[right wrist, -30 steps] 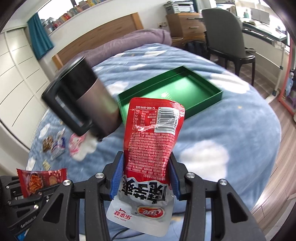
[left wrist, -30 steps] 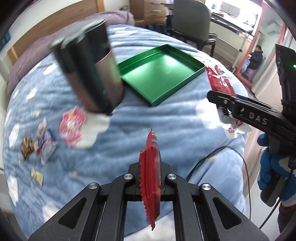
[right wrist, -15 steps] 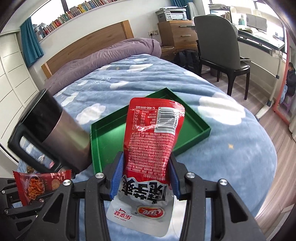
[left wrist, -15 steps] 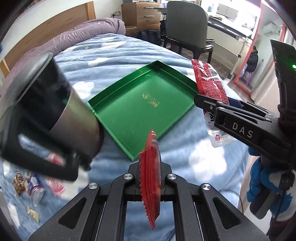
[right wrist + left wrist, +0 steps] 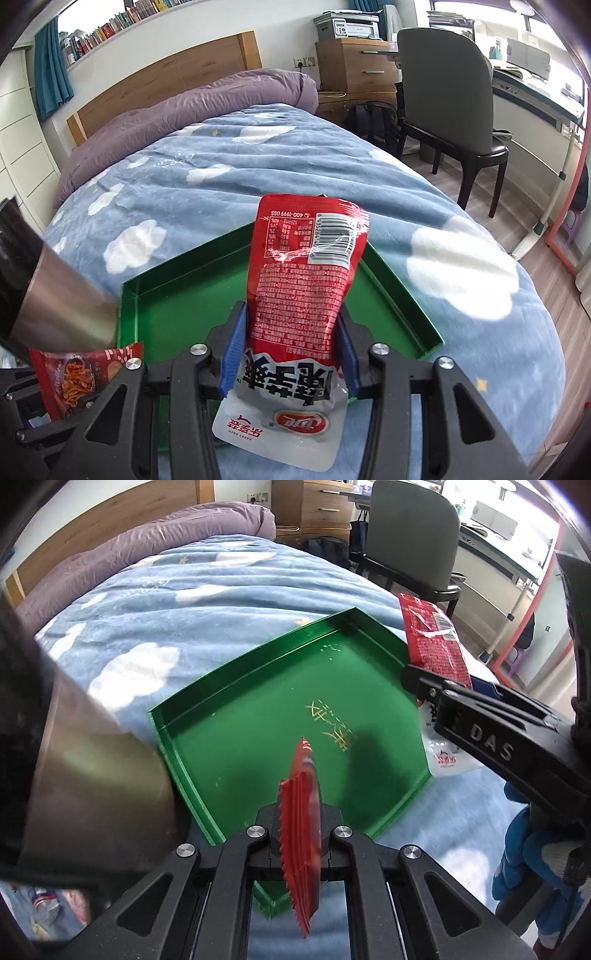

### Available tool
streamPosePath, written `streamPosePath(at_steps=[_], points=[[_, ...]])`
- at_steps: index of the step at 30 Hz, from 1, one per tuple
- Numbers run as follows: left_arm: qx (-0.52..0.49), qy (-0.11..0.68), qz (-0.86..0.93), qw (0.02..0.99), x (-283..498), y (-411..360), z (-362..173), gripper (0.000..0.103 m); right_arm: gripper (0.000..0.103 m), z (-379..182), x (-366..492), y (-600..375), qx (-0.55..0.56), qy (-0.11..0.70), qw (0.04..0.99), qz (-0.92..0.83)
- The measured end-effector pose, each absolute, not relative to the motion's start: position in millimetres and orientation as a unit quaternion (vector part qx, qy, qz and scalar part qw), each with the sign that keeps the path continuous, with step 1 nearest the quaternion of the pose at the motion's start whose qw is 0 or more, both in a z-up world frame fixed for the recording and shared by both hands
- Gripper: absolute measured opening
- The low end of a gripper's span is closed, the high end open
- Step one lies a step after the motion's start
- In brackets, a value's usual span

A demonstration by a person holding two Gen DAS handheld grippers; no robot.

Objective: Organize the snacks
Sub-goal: 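Carry both held packets over the green tray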

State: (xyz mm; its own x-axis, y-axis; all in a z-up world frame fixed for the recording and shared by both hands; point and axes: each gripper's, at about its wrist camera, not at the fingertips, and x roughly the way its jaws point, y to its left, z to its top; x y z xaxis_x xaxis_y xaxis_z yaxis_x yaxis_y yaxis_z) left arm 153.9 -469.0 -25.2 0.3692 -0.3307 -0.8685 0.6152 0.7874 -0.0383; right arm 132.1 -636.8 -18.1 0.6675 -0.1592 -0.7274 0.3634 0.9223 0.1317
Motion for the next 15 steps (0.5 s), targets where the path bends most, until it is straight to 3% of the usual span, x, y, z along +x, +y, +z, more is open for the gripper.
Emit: streamPosePath(at_steps=[15], points=[[0.136,0.454,-0.249,0.845,200,-497,-48,0.005,0.045,-58,198,-662,0.099,0.416,0.89,-0.155]])
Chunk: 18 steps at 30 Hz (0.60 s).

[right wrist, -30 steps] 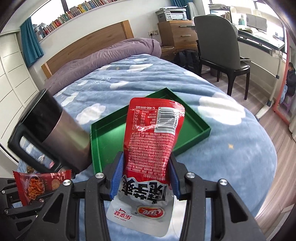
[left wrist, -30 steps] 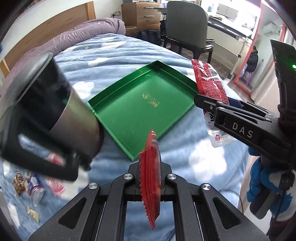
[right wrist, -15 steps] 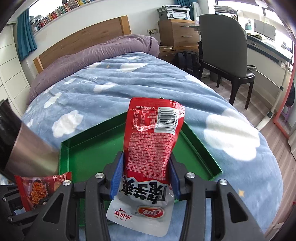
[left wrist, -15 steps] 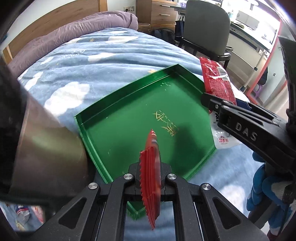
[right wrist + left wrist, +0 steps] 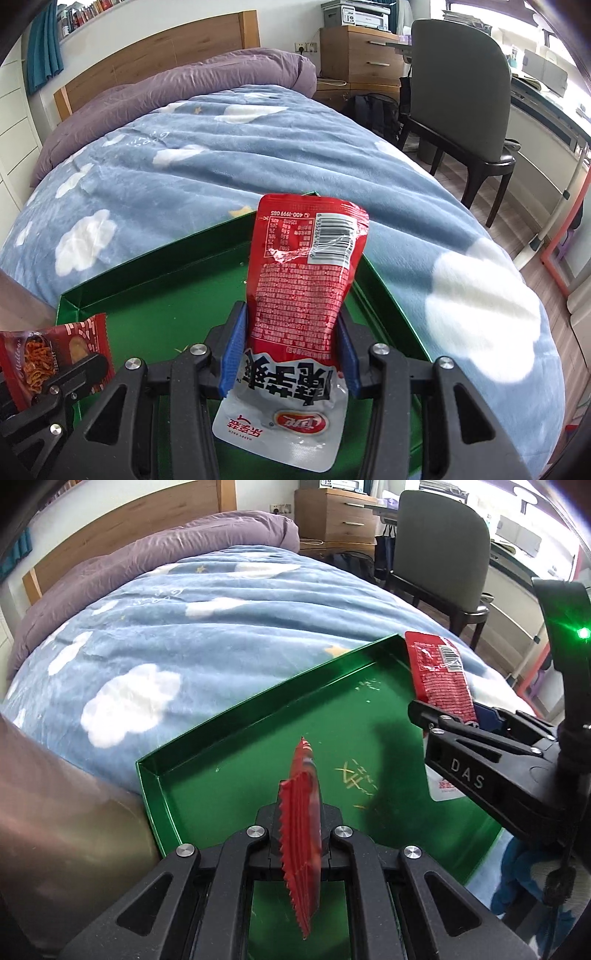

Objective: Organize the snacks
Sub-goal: 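Carry both held packets over the green tray, then open the left gripper over the tray while the right releases the spicy-strip bag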

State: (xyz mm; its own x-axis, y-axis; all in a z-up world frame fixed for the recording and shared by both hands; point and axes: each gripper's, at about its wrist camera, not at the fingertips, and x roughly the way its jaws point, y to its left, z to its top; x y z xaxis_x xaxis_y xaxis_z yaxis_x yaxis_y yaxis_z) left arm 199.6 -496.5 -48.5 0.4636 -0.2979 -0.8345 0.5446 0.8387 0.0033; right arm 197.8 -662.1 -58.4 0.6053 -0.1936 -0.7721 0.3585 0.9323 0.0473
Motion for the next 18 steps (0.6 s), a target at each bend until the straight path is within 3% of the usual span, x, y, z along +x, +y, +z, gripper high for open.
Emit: streamPosePath(at_steps=[13,18], points=[[0.134,0.472,-0.236,0.839,204,-497,-74,0.006,0.048,-82,210,-668,0.1,0.442,0.877,-0.161],[0.136,0.477,-0.235,0.836,205,-498,-78,0.007,0.054,-83,212,-664,0.086,0.449,0.875,-0.16]])
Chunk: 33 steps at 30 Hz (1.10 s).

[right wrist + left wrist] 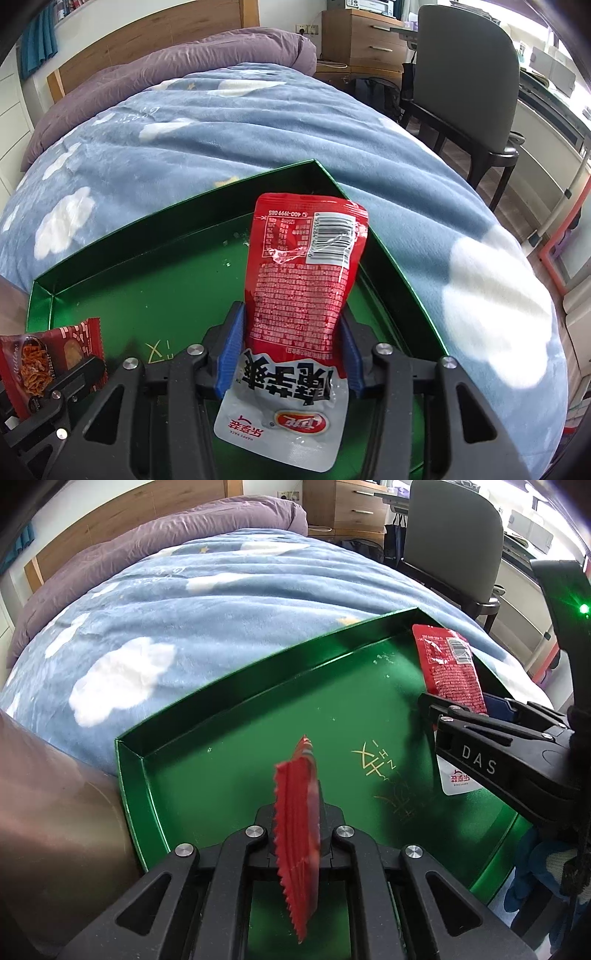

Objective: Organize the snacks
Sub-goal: 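Open the left gripper over the tray while the right releases the spicy-strip bag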

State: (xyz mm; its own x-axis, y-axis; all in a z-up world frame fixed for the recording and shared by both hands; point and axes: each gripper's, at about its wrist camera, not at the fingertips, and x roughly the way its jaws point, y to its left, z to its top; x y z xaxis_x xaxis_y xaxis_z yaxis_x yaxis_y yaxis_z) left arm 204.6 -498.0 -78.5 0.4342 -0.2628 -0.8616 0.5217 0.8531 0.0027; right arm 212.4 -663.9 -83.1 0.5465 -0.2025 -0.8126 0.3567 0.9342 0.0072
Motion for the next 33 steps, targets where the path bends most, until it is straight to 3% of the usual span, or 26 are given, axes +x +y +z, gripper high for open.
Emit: streamPosePath(at_steps=[7,11,22,28,30,32,33], points=[[0.137,0.482,-0.227,0.835,206.7,-499.2,-83.3,0.011,0.059,-82.6,213.8,-662.2,0.078,0.45,0.875,-0.163],[0.138,0.481,-0.224,0.836,207.3,-499.2,-83.7,0.03,0.061,-82.1,214.8,-661.8,0.078,0.451,0.874,-0.164],[0.148,0.477,-0.214,0.84,206.7,-500.6,-84.3,0.037,0.069,-82.7,215.6,-661.4,0.077,0.452,0.873,-0.165],[0.147,0.476,-0.205,0.842,206.6,-499.3,-83.3,0.049,0.075,-82.9,215.1,-660.7,0.075,0.453,0.873,-0.164],[0.147,0.471,-0.196,0.847,206.6,-498.0,-80.4,0.055,0.08,-82.1,213.9,-660.3,0.077,0.454,0.873,-0.161],[0.149,0.465,-0.188,0.852,206.5,-496.9,-77.7,0.056,0.101,-78.2,212.7,-659.0,0.071,0.45,0.875,-0.163],[0.156,0.465,-0.178,0.853,206.9,-496.2,-76.5,0.057,0.102,-74.0,210.5,-658.9,0.069,0.446,0.877,-0.163]])
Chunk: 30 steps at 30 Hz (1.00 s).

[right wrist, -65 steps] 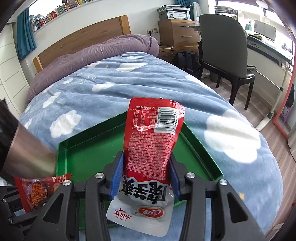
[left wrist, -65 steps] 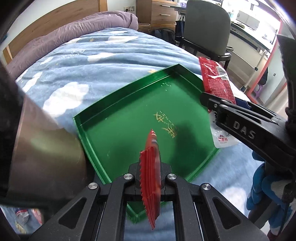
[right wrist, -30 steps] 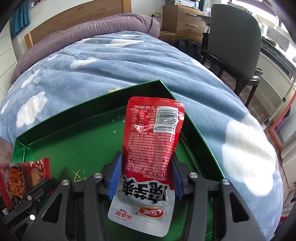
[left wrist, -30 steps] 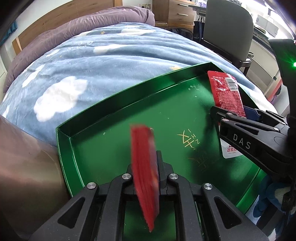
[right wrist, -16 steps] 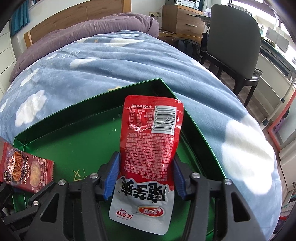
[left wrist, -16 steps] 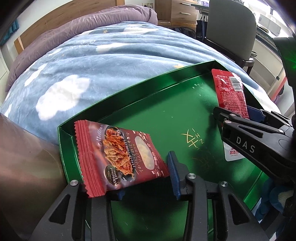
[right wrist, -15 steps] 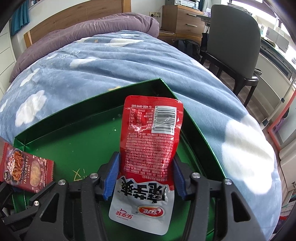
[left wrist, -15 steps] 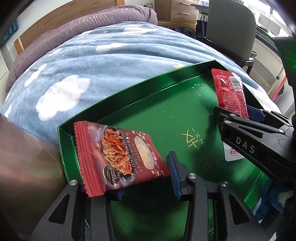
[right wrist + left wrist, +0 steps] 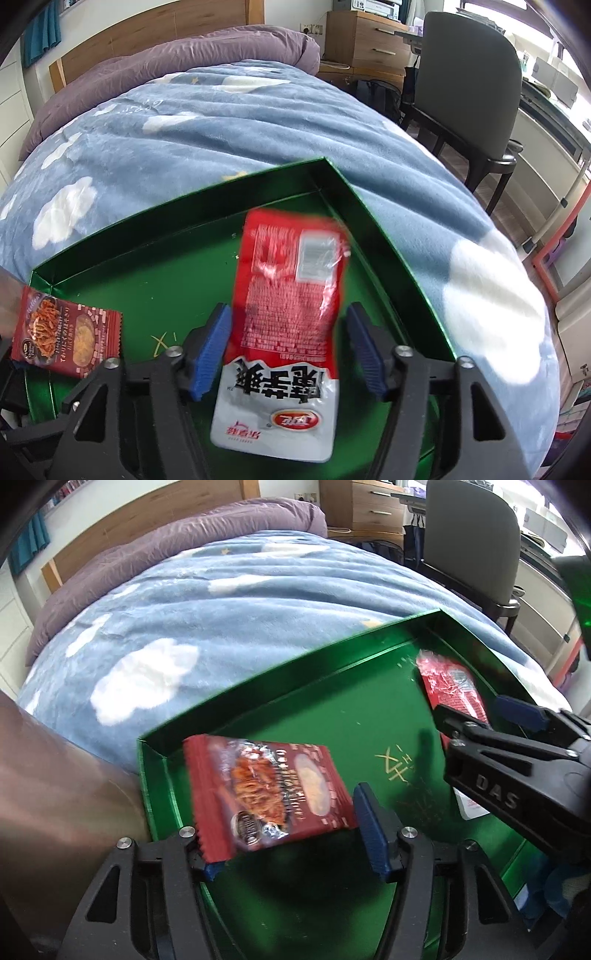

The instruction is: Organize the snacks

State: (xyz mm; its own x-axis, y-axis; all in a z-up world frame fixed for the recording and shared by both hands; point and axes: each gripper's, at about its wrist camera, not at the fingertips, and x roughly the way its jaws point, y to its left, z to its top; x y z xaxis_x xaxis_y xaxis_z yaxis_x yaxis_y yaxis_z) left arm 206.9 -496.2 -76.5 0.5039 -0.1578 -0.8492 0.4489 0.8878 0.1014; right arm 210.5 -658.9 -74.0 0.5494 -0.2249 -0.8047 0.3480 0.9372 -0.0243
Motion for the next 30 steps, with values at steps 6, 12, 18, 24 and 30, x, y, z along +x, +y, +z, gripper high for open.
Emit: streamPosePath(at_steps=[6,12,18,24,30], points=[[0.162,0.466,-0.169,0.853,206,-489,-70,0.059,0.103,-48,200,-658,0.062,0.433,0.884,-0.168],[0.175,0.448,-0.172,0.859,194,-492,-46,0.059,0.103,-8,176,-657,0.058,0.413,0.891,-0.178],[0.189,0.426,-0.168,0.869,182,-493,-14,0.069,0.103,35,144,-656,0.058,0.392,0.899,-0.187],[0.2,0.406,-0.179,0.873,160,-492,17,0.069,0.103,65,114,-652,0.059,0.377,0.903,-0.198],[0.195,0.371,-0.208,0.884,123,-478,66,0.069,0.103,97,76,-646,0.069,0.355,0.909,-0.209]])
